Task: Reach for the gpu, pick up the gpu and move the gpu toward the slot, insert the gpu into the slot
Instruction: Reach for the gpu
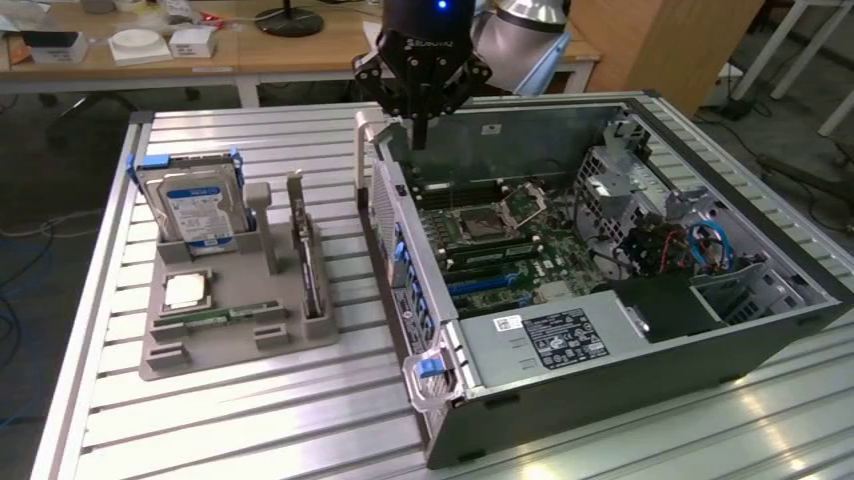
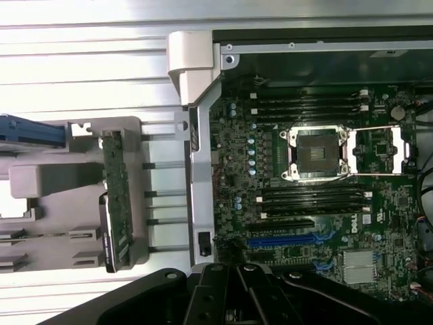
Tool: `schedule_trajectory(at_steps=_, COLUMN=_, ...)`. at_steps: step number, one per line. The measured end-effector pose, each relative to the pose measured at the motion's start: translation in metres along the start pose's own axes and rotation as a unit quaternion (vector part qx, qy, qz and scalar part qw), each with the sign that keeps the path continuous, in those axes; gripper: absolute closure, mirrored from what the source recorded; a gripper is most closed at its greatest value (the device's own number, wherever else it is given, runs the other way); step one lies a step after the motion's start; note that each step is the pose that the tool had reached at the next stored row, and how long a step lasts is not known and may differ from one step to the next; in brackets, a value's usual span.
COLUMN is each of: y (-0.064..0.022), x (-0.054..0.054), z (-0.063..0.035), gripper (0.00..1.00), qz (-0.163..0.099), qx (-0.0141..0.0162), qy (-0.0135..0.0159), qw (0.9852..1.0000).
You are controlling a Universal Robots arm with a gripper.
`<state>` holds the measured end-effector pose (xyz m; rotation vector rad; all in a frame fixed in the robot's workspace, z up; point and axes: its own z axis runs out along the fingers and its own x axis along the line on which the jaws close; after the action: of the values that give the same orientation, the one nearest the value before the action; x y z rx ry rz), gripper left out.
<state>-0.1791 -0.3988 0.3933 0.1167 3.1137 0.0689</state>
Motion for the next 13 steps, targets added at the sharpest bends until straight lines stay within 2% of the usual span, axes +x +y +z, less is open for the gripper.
schedule_trajectory(at_steps=13, y=-0.0016, x=0.022, z=-0.0006, gripper=0.90, qz=0.000, qx=0.0000, qy=0.0000, qw=1.0000)
